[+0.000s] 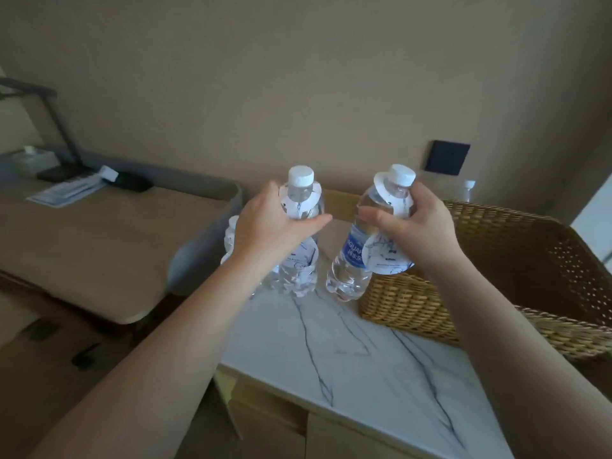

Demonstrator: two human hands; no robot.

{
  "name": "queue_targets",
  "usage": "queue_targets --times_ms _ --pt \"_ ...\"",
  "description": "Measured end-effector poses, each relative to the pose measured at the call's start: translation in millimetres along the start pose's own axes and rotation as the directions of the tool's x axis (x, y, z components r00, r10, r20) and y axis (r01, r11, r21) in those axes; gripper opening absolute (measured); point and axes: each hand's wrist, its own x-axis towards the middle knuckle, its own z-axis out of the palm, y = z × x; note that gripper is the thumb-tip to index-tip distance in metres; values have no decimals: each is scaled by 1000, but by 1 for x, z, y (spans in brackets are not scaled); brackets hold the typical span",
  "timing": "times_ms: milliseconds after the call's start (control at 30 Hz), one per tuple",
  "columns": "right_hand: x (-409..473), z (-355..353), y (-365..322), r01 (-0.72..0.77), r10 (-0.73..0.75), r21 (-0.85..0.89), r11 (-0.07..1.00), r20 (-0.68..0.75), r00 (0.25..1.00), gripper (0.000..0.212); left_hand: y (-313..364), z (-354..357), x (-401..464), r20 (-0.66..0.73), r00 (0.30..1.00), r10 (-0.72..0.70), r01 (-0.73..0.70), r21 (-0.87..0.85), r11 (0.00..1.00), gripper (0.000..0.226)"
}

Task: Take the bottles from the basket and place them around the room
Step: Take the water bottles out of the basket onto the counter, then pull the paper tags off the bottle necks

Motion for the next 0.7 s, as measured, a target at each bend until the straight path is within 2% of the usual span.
queue_targets --times_ms 300,500,700 --pt "-59 68 59 -109 125 -145 983 110 986 48 -82 42 -58 101 983 -153 150 45 988 63" --pt "-65 75 90 -174 208 -207 963 158 965 57 -92 69 -73 94 968 -235 235 9 972 65" --pt "-63 71 99 -183 229 -228 956 192 954 60 -92 72 -73 115 963 -245 245 13 969 65"
